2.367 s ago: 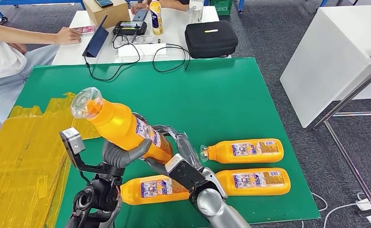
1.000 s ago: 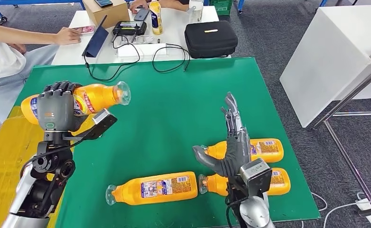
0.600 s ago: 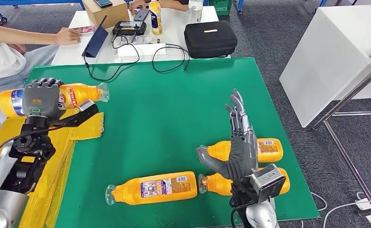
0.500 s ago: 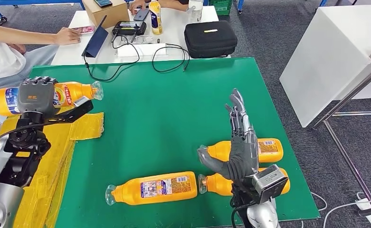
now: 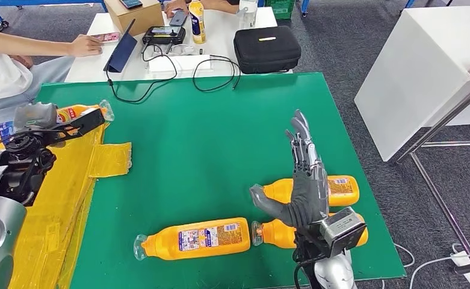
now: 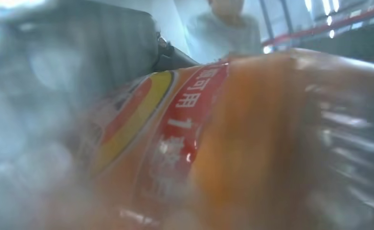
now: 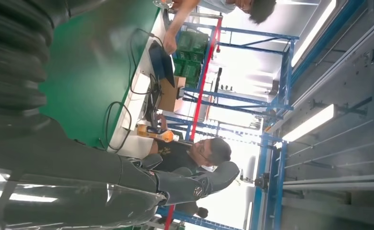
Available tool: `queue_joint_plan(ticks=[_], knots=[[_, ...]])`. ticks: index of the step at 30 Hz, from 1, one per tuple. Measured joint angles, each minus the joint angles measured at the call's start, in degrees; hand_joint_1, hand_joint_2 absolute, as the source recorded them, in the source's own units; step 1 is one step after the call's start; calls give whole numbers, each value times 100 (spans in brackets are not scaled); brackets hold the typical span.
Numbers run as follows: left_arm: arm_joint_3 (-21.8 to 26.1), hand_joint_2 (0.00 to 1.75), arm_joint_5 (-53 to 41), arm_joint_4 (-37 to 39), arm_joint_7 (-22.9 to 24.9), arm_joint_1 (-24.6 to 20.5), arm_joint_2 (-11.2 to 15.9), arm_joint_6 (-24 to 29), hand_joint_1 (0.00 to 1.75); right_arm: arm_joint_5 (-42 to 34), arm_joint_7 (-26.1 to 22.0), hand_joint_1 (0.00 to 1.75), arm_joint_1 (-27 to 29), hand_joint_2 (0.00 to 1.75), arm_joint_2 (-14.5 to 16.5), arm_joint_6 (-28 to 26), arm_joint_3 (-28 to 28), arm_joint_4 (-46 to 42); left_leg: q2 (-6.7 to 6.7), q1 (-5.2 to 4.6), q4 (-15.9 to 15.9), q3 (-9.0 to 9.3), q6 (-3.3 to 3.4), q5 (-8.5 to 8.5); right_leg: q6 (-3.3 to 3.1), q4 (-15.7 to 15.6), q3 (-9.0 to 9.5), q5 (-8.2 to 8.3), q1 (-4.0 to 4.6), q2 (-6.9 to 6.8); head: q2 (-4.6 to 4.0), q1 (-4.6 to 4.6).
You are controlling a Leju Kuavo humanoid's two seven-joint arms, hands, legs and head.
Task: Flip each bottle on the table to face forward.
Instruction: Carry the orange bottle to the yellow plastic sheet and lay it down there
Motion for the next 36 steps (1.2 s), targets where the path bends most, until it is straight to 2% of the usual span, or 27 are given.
queue_joint_plan(ticks=[6,15,22,23,26,27,36], knots=[[181,175,404,312,-292,7,-158,-270,175,50,39,0,-50,175,10,33,-24,10,-1,0,0,-1,0,0,0,0,1,0,0,-1,0,1],[385,175,792,520,-544,366,-377,-299,175,103,112,0,-138,175,30,106,-19,133,0,0,-1,-1,0,0,0,0,1,0,0,0,0,1],[492,175,883,606,-462,633,-451,-213,175,106,146,0,-213,175,30,108,15,218,0,0,-1,-1,0,0,0,0,1,0,0,0,0,1],[499,175,876,618,-408,666,-455,-178,150,106,153,0,-223,175,30,107,26,229,0,0,-1,-1,0,0,0,0,1,0,0,0,0,1],[511,175,830,662,-244,740,-458,-76,20,107,185,0,-253,175,32,102,62,265,0,0,-1,-1,0,0,0,0,1,0,0,0,0,1],[520,175,813,678,-192,757,-458,-35,1,109,193,0,-261,175,35,100,70,277,0,0,-1,-1,0,0,0,0,1,0,0,-1,0,1],[620,175,739,762,103,824,-458,134,0,149,243,0,-299,175,65,98,90,346,-1,0,-1,-2,0,0,0,0,2,0,0,-1,0,1]])
